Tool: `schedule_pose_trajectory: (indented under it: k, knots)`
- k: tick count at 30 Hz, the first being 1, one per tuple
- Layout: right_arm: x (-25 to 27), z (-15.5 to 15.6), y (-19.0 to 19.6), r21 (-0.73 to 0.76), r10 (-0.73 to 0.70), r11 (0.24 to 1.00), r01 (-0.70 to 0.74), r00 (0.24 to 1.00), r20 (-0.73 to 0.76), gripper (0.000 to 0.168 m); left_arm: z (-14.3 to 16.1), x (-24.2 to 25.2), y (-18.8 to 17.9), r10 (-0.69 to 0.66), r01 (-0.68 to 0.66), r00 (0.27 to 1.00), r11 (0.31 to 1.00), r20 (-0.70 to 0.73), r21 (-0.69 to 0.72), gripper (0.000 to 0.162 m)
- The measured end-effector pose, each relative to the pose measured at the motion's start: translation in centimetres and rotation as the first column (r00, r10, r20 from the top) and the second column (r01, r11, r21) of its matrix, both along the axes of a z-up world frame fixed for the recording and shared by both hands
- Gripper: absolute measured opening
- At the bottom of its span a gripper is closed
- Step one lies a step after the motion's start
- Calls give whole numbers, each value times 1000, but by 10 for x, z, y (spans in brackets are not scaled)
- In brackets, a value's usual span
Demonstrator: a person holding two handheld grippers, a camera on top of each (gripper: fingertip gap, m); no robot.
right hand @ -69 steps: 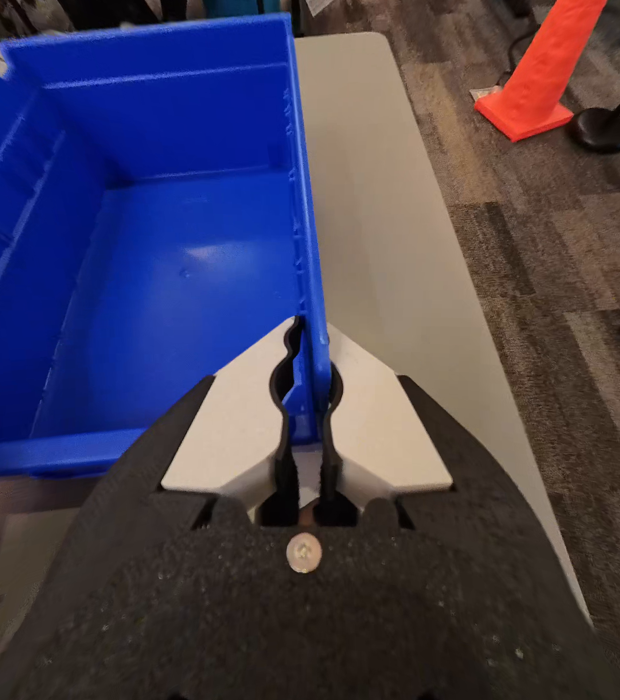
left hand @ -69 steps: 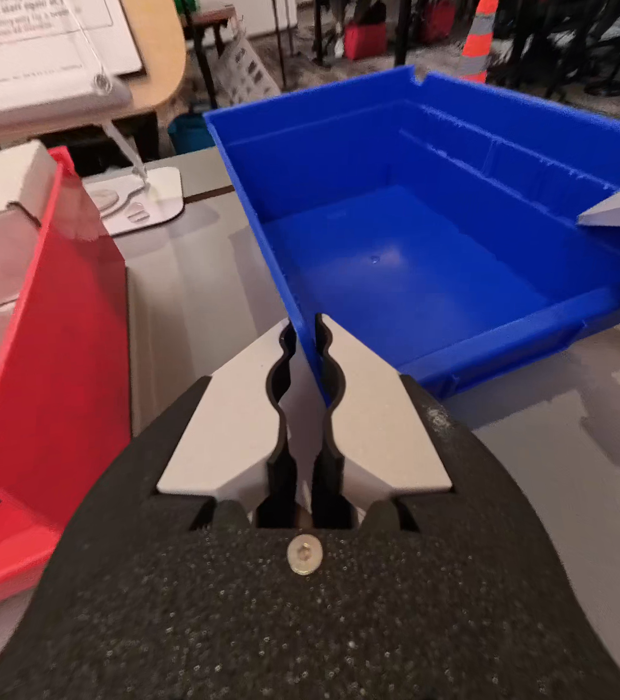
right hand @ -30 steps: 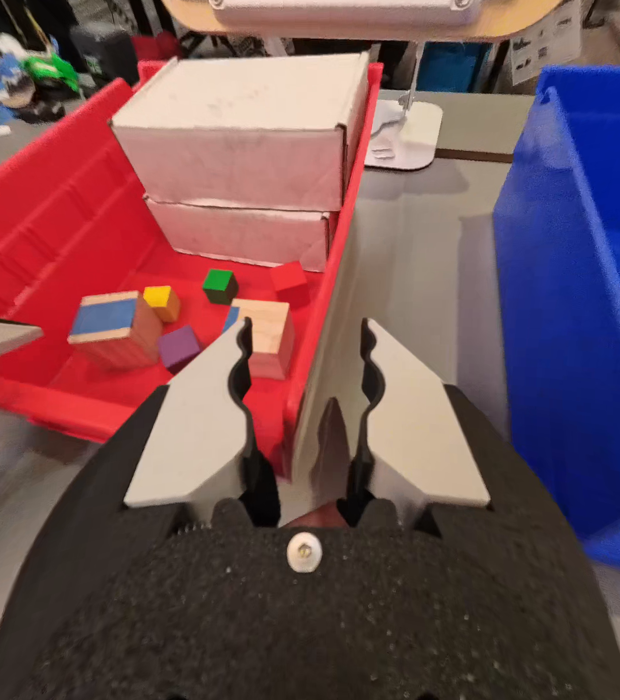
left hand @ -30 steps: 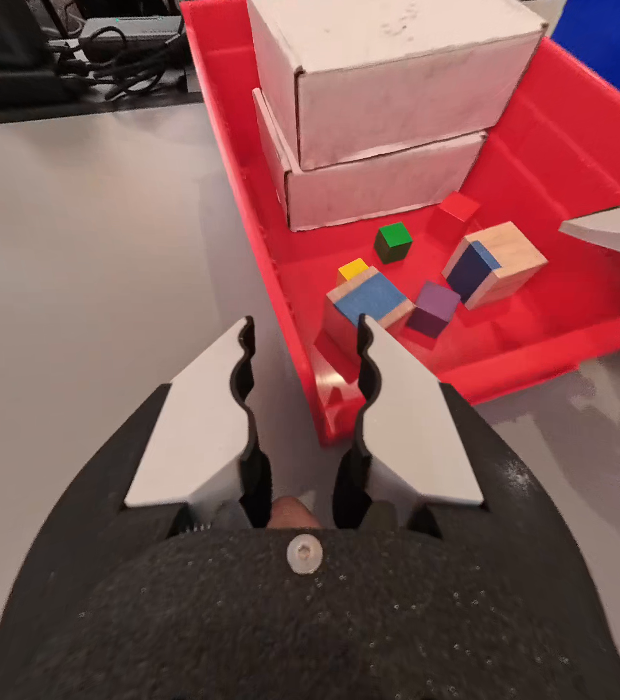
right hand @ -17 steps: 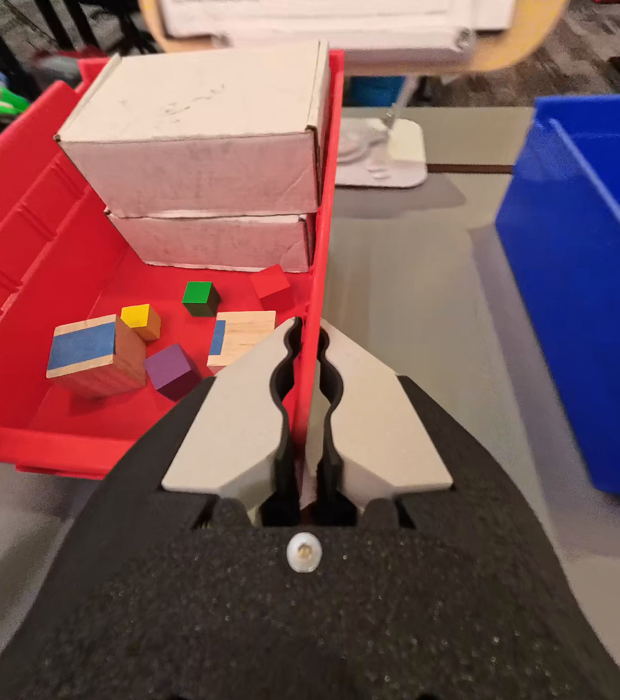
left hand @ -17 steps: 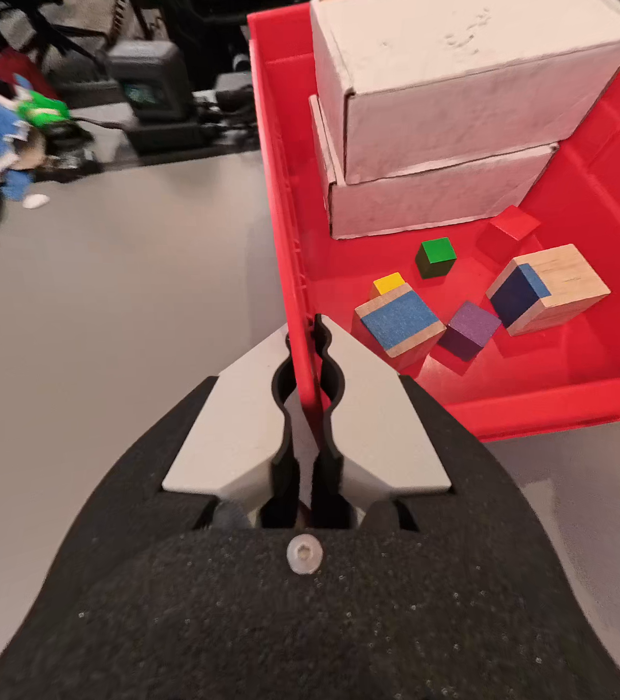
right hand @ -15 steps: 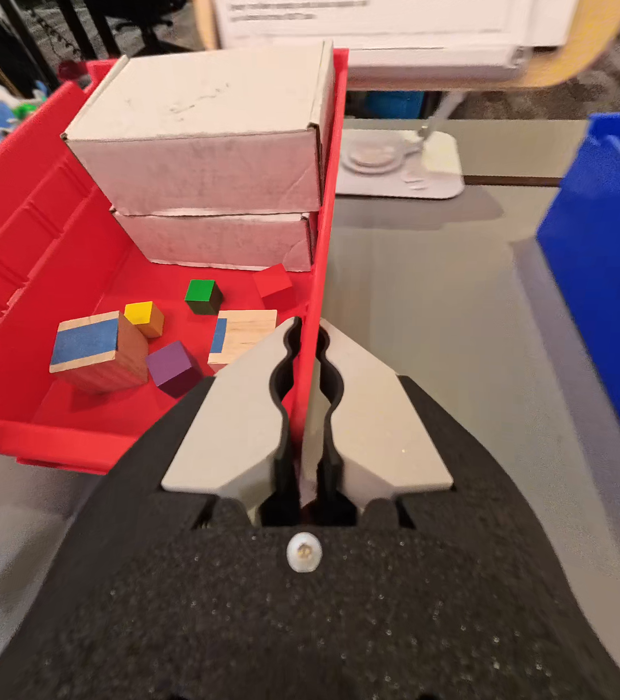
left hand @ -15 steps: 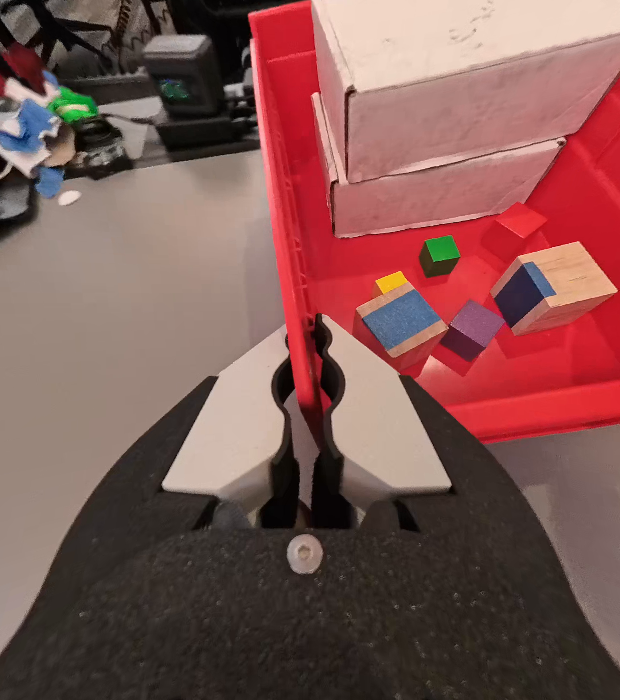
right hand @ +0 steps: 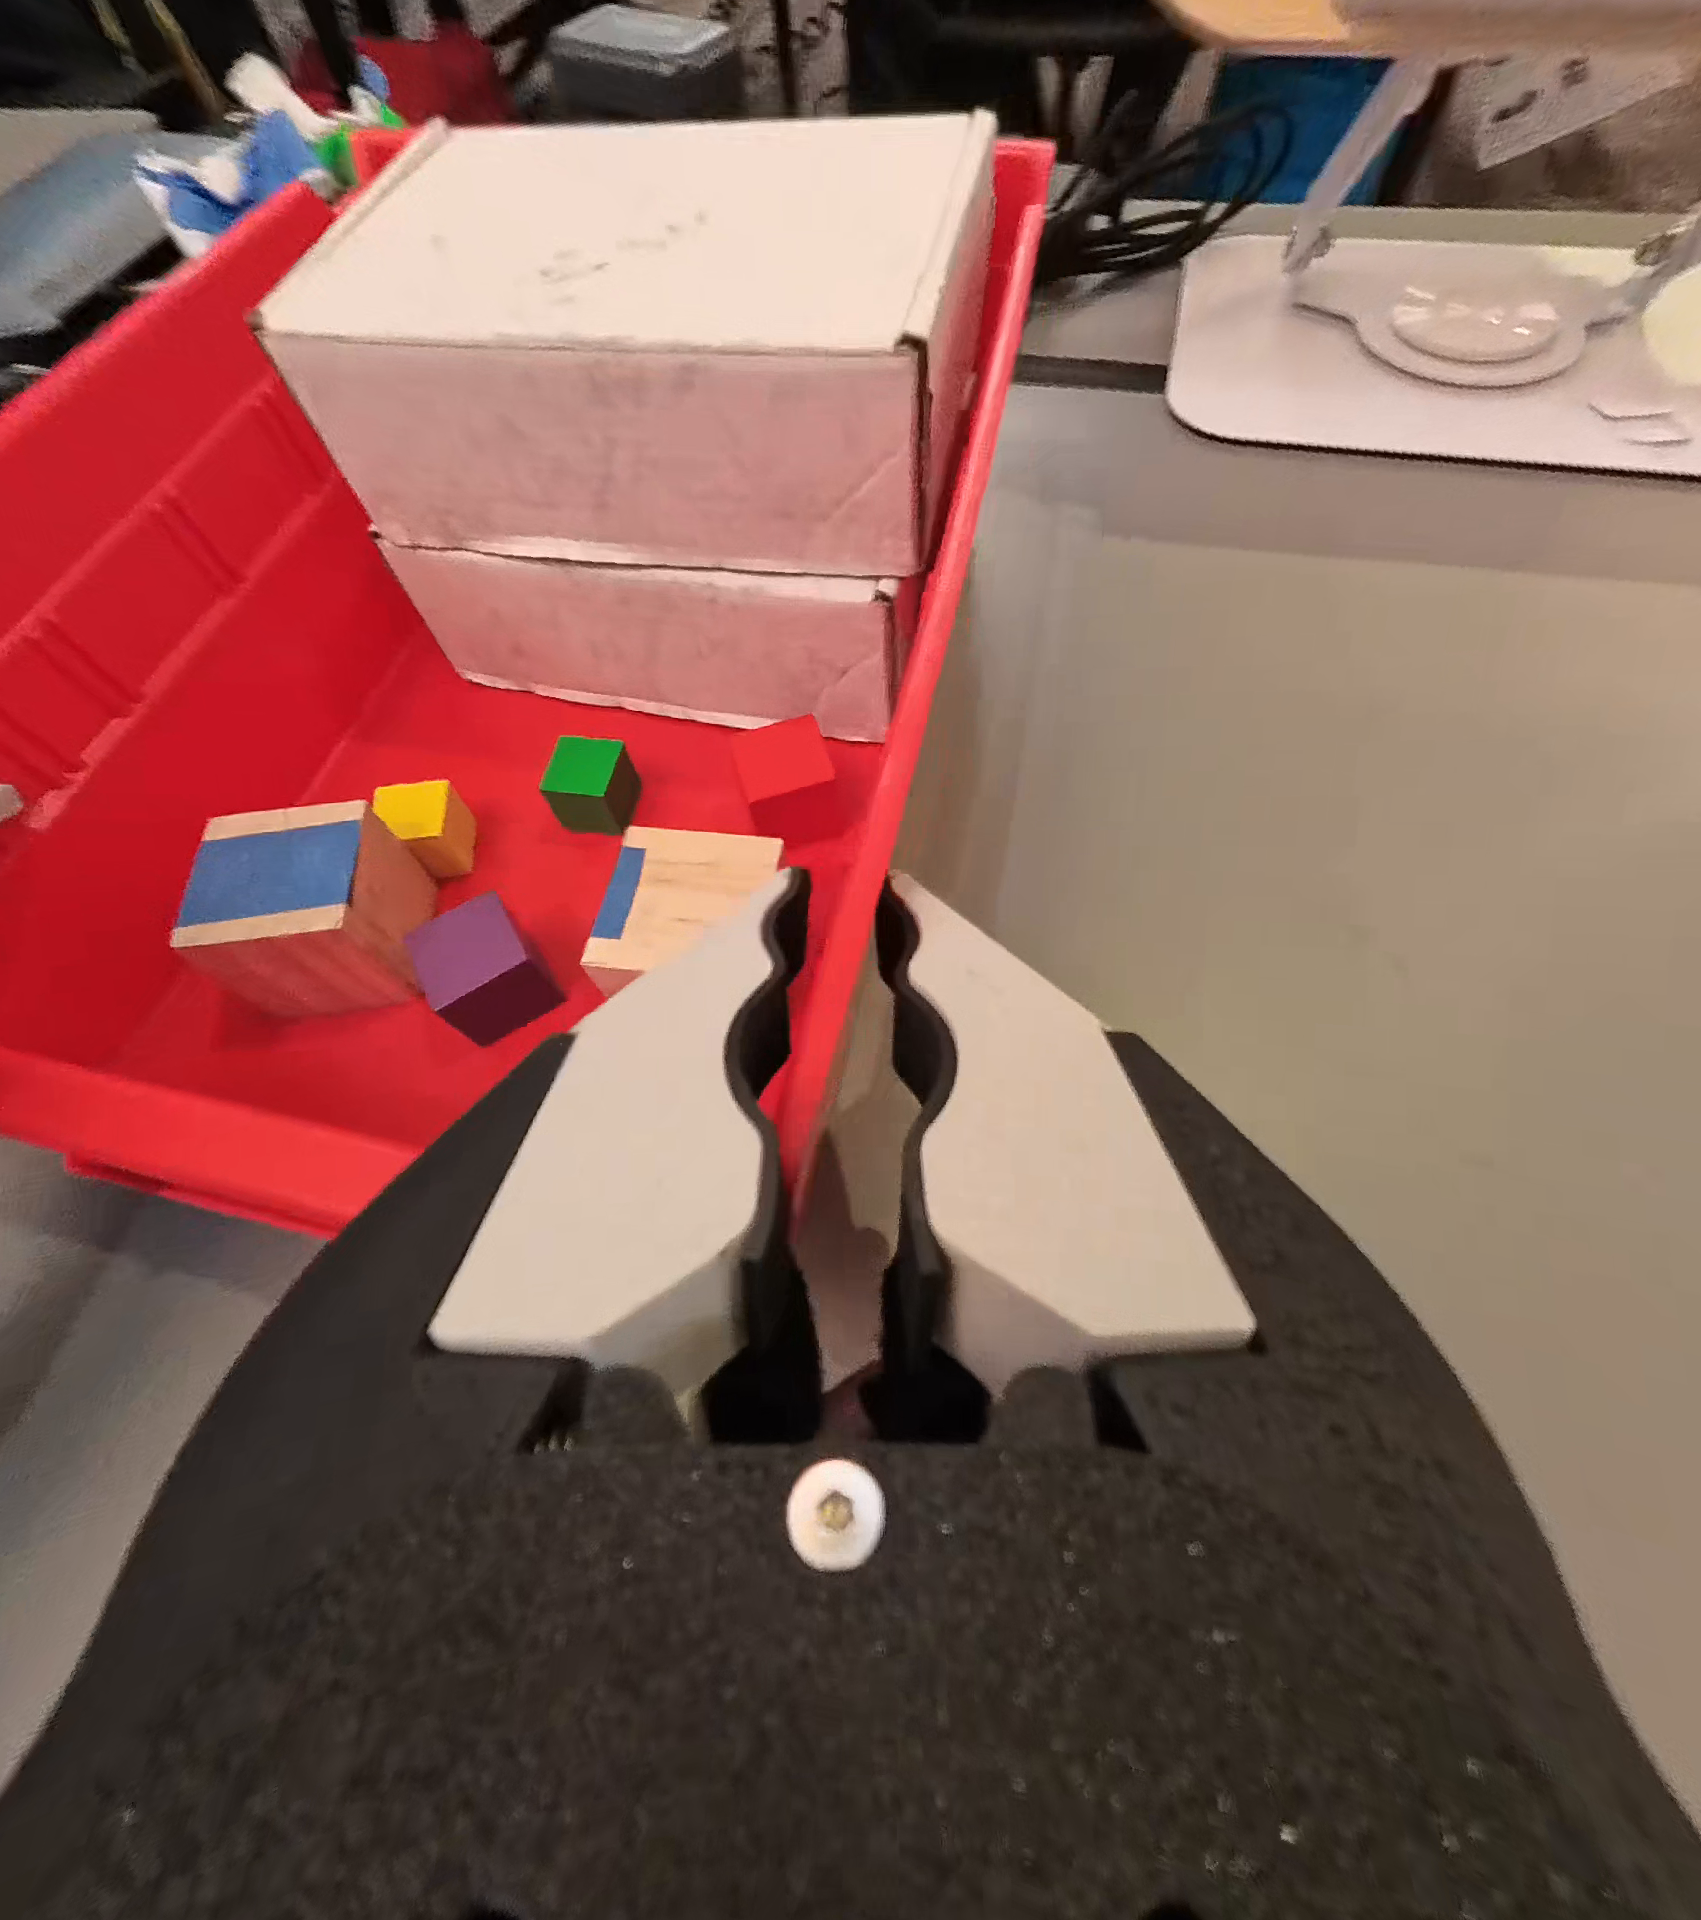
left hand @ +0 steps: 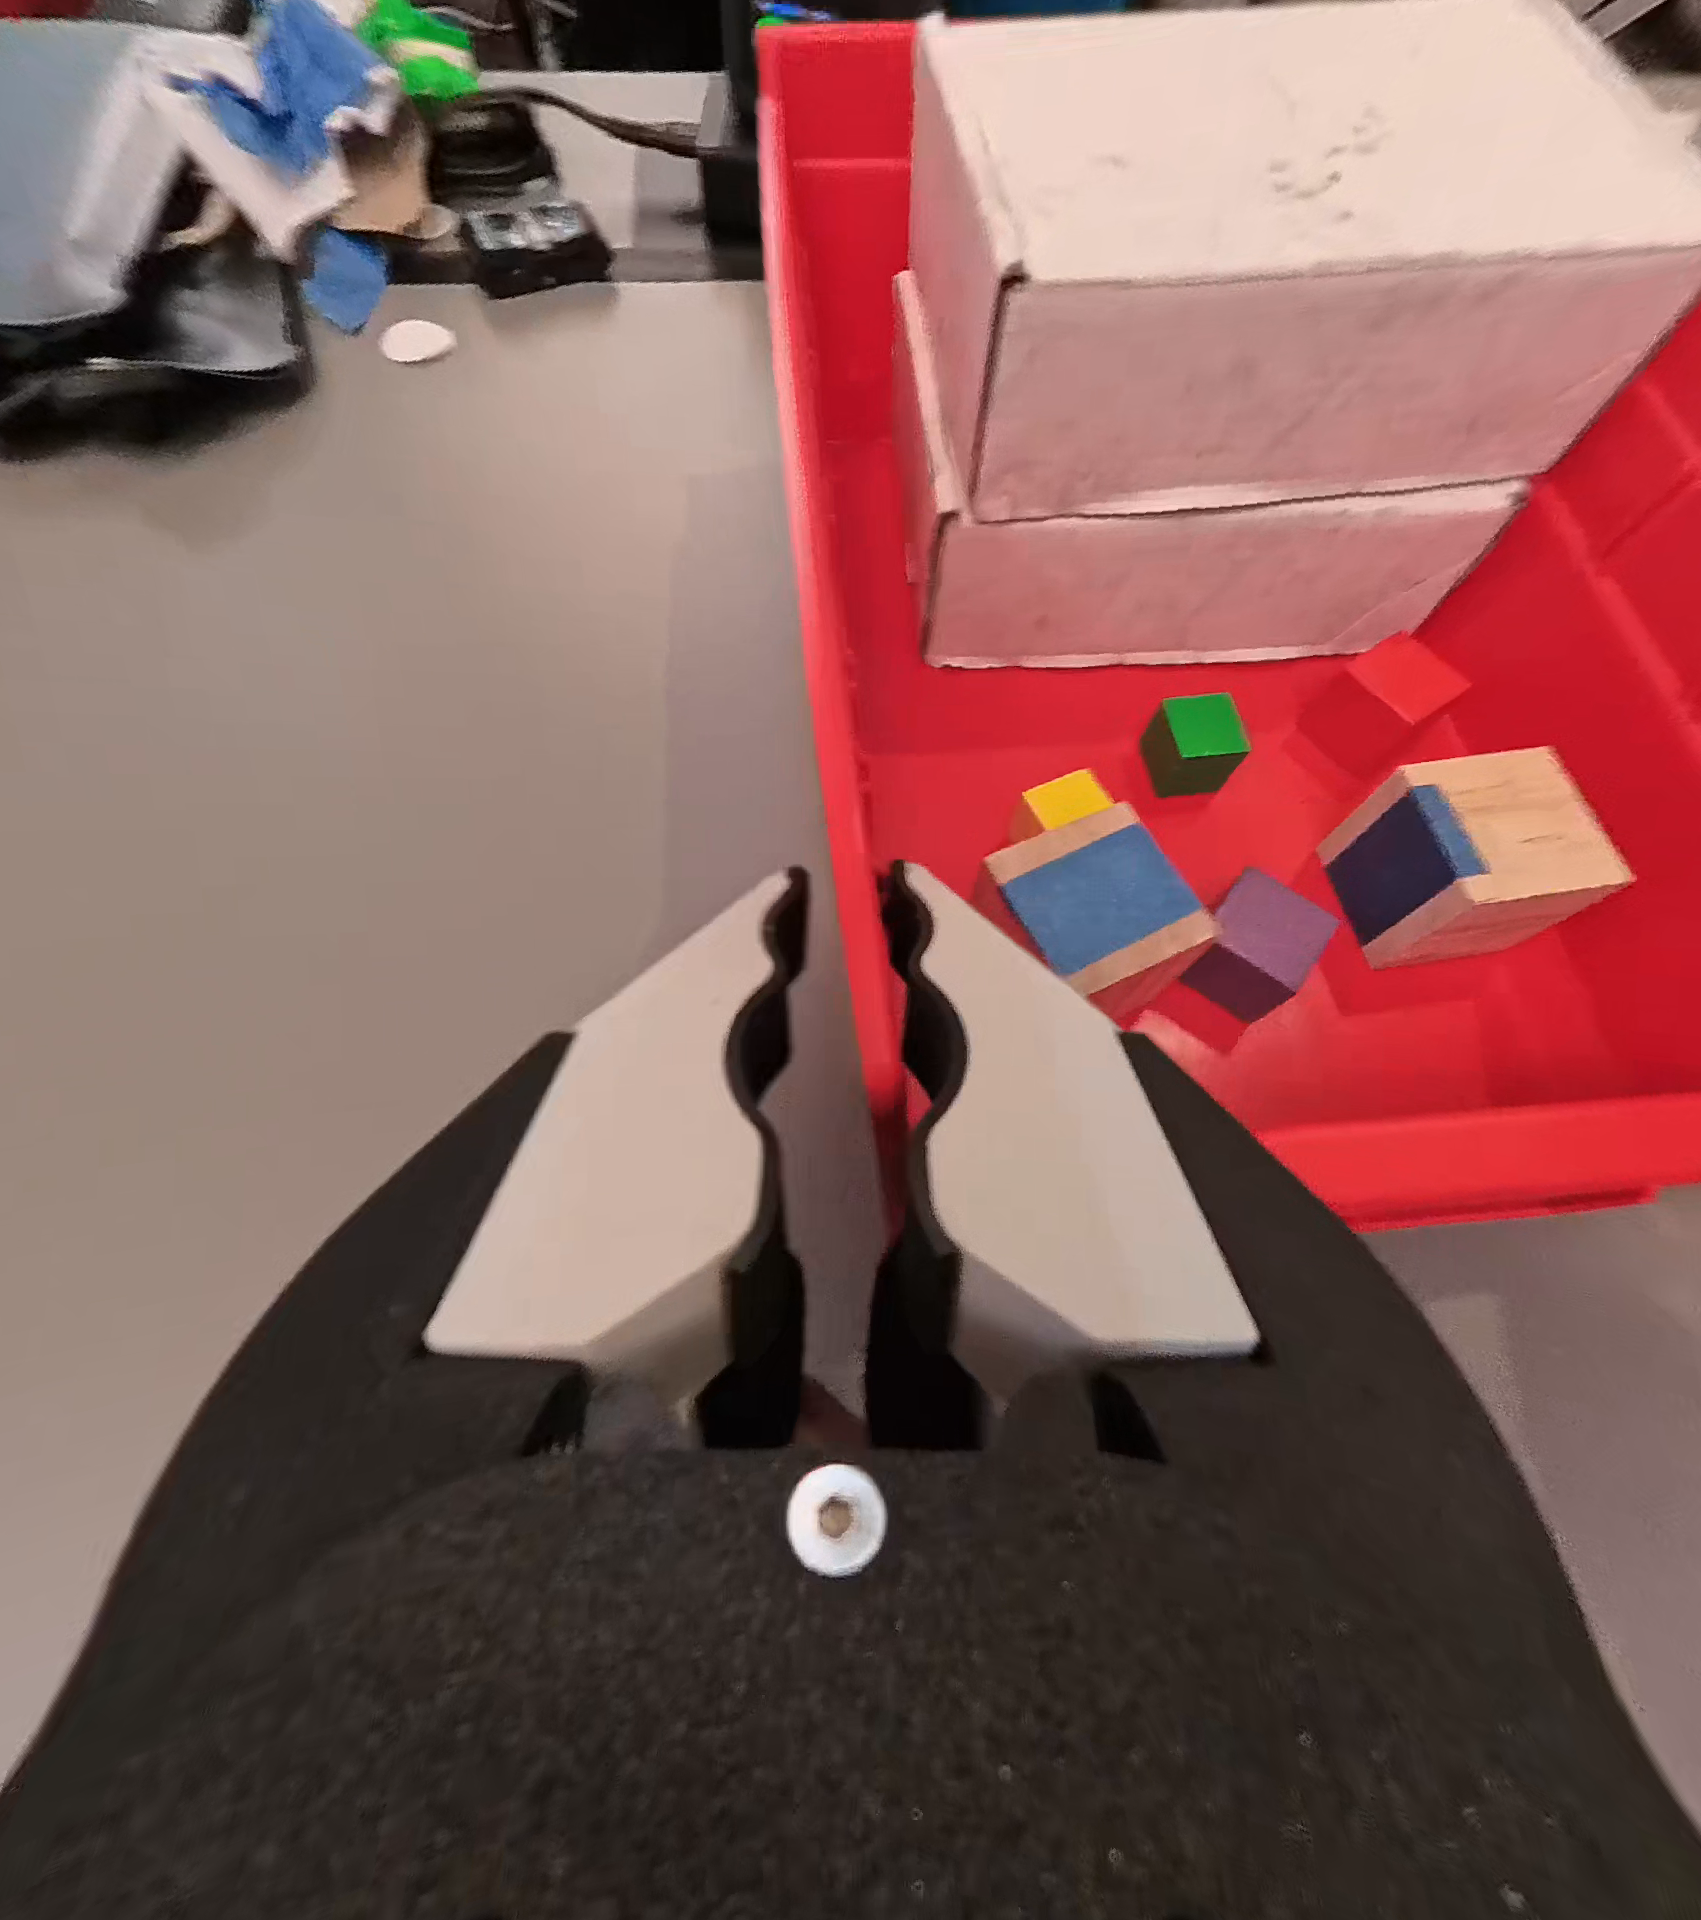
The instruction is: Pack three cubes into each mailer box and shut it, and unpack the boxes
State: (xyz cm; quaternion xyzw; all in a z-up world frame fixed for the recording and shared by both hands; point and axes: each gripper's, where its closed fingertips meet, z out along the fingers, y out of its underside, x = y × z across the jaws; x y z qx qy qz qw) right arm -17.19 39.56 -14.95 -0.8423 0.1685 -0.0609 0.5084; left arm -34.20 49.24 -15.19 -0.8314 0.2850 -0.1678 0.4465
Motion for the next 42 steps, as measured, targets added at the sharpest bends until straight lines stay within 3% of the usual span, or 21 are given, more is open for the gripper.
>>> schedule_pose_trajectory:
  k: [2, 3, 6, 11, 14, 17, 20, 24, 28, 33, 39, 42]
  knots:
    - [-7, 8, -6, 24, 99, 995, -98, 994, -36, 18, 7, -12, -1, 23, -21, 999, 999, -48, 32, 31]
    - [-12, 14, -13, 29, 180, 983, -179, 983, -27, 25, 12, -17, -3, 12, -10, 998, 999, -55, 40, 33]
    - [-9, 50, -46, 124, 332, 933, -337, 941, 56, 25, 26, -31, -9, 1, 0, 1000, 999, -24, 50, 47]
    - [30, 90, -113, 213, 425, 875, -436, 900, 96, 25, 65, -31, -28, 17, -33, 984, 996, 177, 85, 35]
    - [84, 91, -155, 218, 351, 902, -372, 928, 128, 26, 81, -10, -62, -41, 19, 955, 997, 294, 79, 30]
    - [154, 72, -203, 221, 213, 951, -218, 976, 46, 26, 56, 3, -104, -47, 44, 946, 999, 320, 17, 29]
    - [225, 55, -254, 234, 96, 968, -96, 995, 12, 34, 31, 7, -125, -27, 28, 978, 1000, 208, 0, 30]
    - [311, 36, -315, 162, -182, 970, 179, 983, 3, 41, 23, 16, -119, -42, 34, 994, 997, 104, 72, 31]
    - [338, 21, -328, 117, -254, 961, 252, 967, 4, 42, 11, 25, -112, -55, 52, 995, 998, 84, 35, 34]
    - [303, 13, -306, 166, -131, 970, 176, 960, -249, 39, 8, 34, -111, -78, 77, 993, 997, 88, 20, 37]
    - [303, 6, -308, 139, -147, 972, 188, 954, -261, 39, 7, 43, -117, -132, 131, 988, 991, 85, 23, 41]
    - [306, 4, -310, 131, -159, 971, 201, 947, -278, 39, 15, 53, -124, -163, 169, 975, 985, 151, -29, 45]
